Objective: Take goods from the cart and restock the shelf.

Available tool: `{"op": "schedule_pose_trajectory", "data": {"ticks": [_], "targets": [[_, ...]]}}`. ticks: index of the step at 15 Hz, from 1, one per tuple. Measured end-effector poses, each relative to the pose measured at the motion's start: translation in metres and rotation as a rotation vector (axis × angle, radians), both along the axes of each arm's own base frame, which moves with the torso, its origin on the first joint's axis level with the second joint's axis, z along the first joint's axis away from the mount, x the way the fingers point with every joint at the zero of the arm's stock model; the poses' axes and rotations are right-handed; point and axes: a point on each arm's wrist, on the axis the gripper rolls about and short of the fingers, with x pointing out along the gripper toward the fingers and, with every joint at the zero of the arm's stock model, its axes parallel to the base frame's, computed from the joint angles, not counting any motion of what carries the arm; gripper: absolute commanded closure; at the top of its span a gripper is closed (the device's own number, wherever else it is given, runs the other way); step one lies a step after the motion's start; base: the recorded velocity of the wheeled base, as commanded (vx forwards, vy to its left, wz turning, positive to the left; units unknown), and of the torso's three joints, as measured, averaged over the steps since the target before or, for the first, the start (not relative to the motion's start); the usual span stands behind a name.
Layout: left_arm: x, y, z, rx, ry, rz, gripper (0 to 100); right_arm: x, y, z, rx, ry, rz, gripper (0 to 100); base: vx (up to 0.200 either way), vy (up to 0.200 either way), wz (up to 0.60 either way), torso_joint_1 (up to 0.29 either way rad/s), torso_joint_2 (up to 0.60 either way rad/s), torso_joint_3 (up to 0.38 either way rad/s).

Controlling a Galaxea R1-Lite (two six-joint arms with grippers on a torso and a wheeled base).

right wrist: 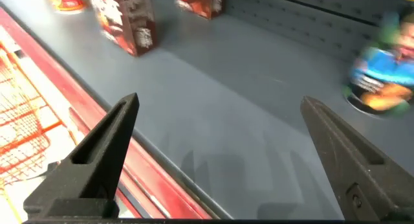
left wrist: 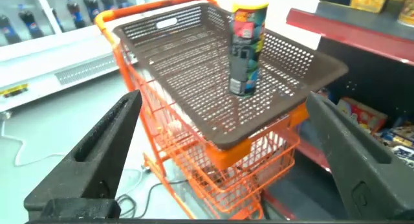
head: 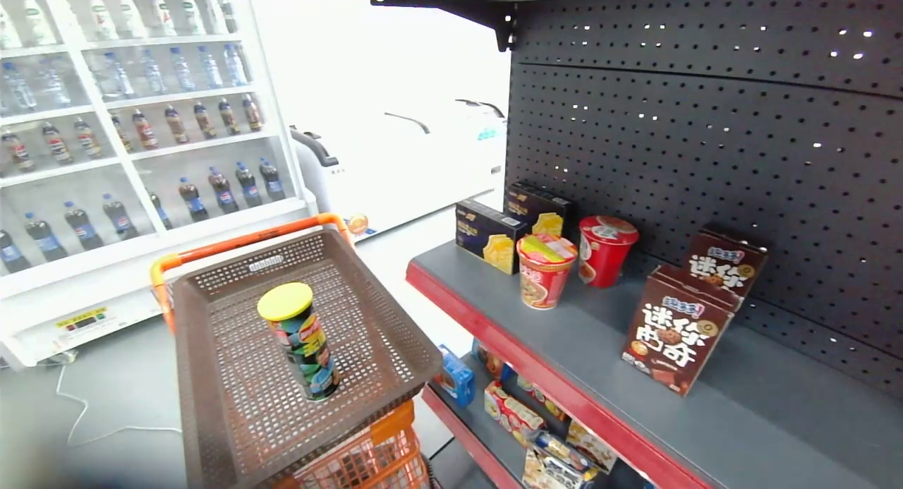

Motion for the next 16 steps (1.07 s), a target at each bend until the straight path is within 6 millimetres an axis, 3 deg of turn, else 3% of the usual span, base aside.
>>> {"op": "schedule_pose_trajectory", "data": {"ticks": [6,11,14,16], "targets": [[0.0,0.0,0.0,0.009,0.003,-0.021,0,0.0,0.0,0.0,-0.001,-0.001,0.0,0,0.0,0.0,0.0,0.0,0.0,0.0],[0.002,-0.001,0.046,0.073,0.047,-0.062,0,0.0,0.0,0.0,0.0,-0.001,0.0,0,0.0,0.0,0.0,0.0,0.0,0.0],[0.037,-0.002,0.095,0.043,0.191,-0.103,0,0.0,0.0,0.0,-0.001,-0.001,0.0,0,0.0,0.0,0.0,0.0,0.0,0.0],[0.076,-0.003,0.12,0.027,0.293,-0.111,0,0.0,0.0,0.0,-0.001,-0.001,0.0,0,0.0,0.0,0.0,0.0,0.0,0.0]]}}
